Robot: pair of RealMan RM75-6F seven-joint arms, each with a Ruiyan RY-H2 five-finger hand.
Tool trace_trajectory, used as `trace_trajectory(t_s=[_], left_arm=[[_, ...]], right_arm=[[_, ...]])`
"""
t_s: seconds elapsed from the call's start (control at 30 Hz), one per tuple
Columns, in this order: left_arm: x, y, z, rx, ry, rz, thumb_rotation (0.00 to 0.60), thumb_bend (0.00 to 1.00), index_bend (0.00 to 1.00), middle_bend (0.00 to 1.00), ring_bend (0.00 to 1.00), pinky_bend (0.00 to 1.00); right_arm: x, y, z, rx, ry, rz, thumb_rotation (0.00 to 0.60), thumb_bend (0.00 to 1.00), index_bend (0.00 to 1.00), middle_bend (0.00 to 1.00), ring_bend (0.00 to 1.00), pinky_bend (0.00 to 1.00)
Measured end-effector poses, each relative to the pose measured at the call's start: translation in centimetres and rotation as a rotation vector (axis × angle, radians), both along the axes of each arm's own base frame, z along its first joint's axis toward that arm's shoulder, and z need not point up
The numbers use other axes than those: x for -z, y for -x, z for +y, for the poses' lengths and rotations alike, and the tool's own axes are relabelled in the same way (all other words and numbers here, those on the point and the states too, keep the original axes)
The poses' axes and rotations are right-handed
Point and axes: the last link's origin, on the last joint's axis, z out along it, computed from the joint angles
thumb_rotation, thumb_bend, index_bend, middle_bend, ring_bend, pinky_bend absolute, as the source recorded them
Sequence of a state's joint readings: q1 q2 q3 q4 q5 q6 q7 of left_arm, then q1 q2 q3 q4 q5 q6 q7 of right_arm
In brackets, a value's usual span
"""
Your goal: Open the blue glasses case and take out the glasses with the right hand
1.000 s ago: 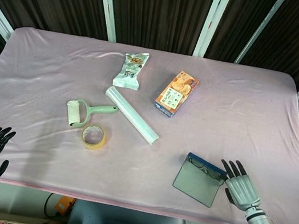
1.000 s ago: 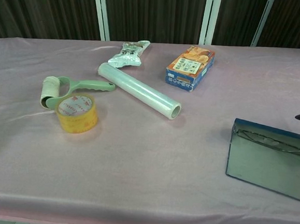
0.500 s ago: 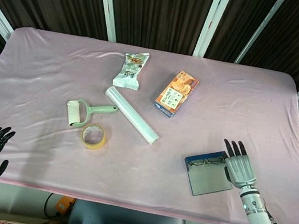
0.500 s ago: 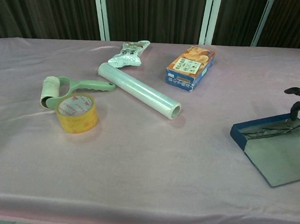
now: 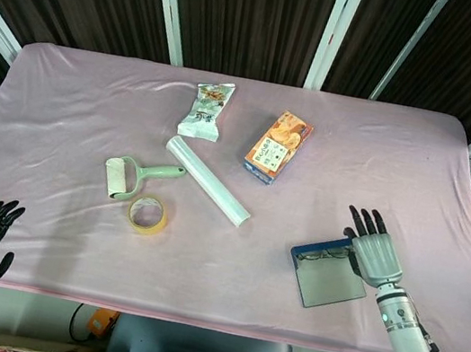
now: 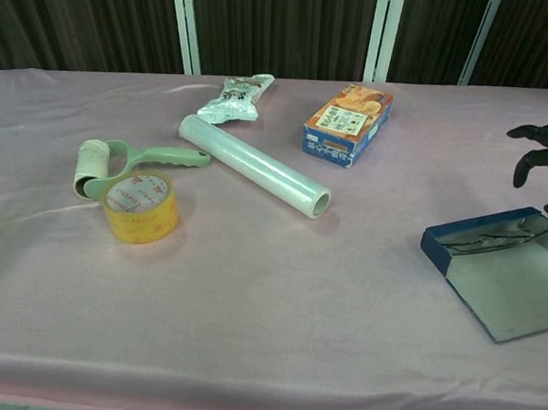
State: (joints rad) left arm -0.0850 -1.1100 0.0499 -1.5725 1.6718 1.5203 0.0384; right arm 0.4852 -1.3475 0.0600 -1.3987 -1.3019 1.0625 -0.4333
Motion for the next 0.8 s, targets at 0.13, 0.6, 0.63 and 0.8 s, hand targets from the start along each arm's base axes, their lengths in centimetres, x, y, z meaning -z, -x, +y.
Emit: trace_trajectory(t_s=[0.13, 0.6, 0.63, 0.8], left_arm=[[-0.1, 0.1, 0.1, -0.003, -0.005, -0.004, 0.6, 0.43, 0.0, 0.04, 0.05, 0.05], [-0.4, 0.2, 0.1, -0.006, -0.01, -0.013, 0.6, 0.43, 0.0, 0.04, 0.05, 0.05], [-0.4, 0.2, 0.1, -0.005, -0.009, -0.013, 0.6, 0.43, 0.0, 0.04, 0.05, 0.05], [-0.4, 0.2, 0.1, -0.005, -0.008, -0.012, 0.6, 0.43, 0.0, 0.04, 0.05, 0.05]], right_arm=[[1.6, -1.1, -0.6, -0.008, -0.04, 0.006, 0.6, 0.6, 0.47, 0.01, 0.0, 0.0], [4.3, -2.2, -1.1, -0.013, -0.084, 0.06, 0.6, 0.6, 0.51, 0.01, 0.0, 0.0], [4.4, -2.3, -1.2, -0.012, -0.086, 0.064, 0.6, 0.6, 0.51, 0.01, 0.0, 0.0], [4.8, -2.4, -1.5, -0.002, -0.089, 0.068, 0.6, 0.6, 0.52, 0.01, 0.0, 0.0]])
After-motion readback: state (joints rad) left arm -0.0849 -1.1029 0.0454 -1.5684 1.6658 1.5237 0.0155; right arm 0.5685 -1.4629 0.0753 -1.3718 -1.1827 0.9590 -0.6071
